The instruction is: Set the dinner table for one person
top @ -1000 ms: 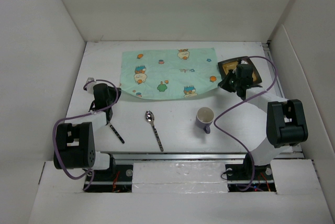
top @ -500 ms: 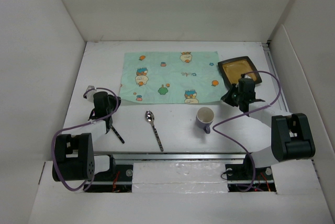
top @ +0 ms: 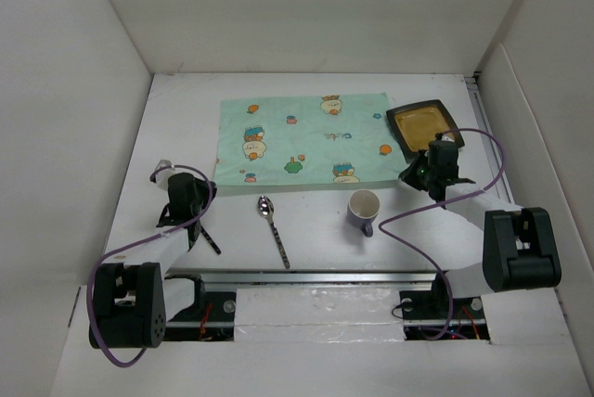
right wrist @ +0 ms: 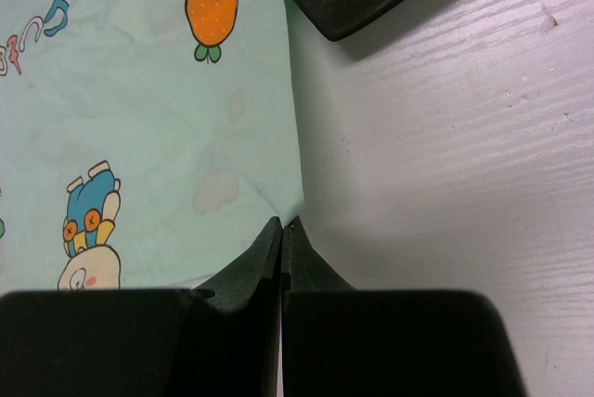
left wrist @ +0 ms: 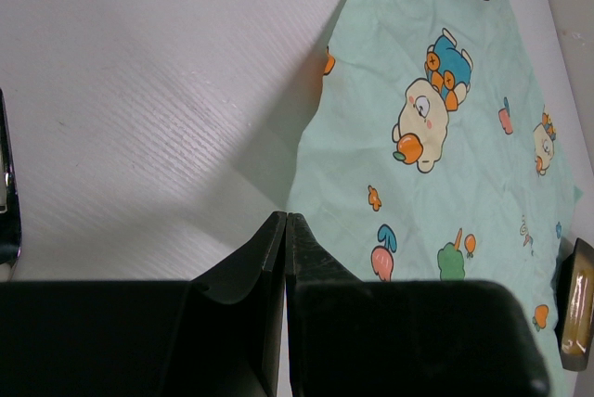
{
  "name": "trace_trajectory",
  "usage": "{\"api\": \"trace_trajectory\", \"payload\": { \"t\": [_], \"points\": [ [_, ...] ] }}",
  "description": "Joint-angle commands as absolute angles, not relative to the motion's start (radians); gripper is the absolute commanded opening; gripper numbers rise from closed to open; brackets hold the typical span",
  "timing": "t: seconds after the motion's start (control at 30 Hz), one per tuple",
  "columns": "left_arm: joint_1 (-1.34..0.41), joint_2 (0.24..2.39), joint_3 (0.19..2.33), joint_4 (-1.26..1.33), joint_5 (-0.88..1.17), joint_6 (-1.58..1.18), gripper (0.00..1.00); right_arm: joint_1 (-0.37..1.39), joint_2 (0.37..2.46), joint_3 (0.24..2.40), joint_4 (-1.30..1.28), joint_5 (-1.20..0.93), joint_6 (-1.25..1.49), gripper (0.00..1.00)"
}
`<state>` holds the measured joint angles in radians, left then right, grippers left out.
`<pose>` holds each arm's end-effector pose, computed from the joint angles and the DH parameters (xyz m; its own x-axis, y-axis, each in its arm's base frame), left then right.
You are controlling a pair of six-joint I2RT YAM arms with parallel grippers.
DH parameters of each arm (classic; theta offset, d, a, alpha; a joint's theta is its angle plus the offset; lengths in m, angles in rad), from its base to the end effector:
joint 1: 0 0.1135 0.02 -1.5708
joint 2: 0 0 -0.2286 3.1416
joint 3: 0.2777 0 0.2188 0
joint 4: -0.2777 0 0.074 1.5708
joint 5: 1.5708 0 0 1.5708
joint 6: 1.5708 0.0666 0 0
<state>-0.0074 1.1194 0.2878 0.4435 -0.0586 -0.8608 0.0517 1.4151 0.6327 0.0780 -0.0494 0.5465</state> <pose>0.2364 0.0021 0.1509 -0.2112 -0.7555 -0.6202 -0.3175 0.6531 -0.6875 0.2826 0.0179 0.1425 -0.5989 0.4888 -0.6344 0.2599 0.8679 0.4233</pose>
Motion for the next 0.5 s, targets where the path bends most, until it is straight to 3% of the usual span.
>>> {"api": "trace_trajectory", "payload": {
  "t": [0.0, 0.23, 0.3, 0.37, 0.4, 0.47],
  "points": [
    [-0.014, 1.080, 0.268, 0.423, -0.106, -0.835, 0.00, 0.040, 1.379, 0.617, 0.065, -0.028, 0.520, 0.00],
    [-0.014, 1.035, 0.249, 0.410, -0.110, -0.830, 0.00, 0.040, 1.330, 0.591, 0.023, -0.038, 0.499, 0.00],
    [-0.014, 1.042, 0.259, 0.407, -0.126, -0.827, 0.00, 0.040, 1.312, 0.588, 0.012, -0.040, 0.495, 0.05],
    [-0.014, 1.066, 0.268, 0.408, -0.120, -0.827, 0.10, 0.040, 1.299, 0.577, 0.011, -0.049, 0.499, 0.12],
    [-0.014, 1.074, 0.275, 0.411, -0.112, -0.827, 0.15, 0.040, 1.295, 0.575, 0.011, -0.051, 0.496, 0.24],
    [-0.014, 1.088, 0.281, 0.423, -0.100, -0.834, 0.31, 0.040, 1.287, 0.583, 0.011, -0.051, 0.496, 0.32]
  ]
}}
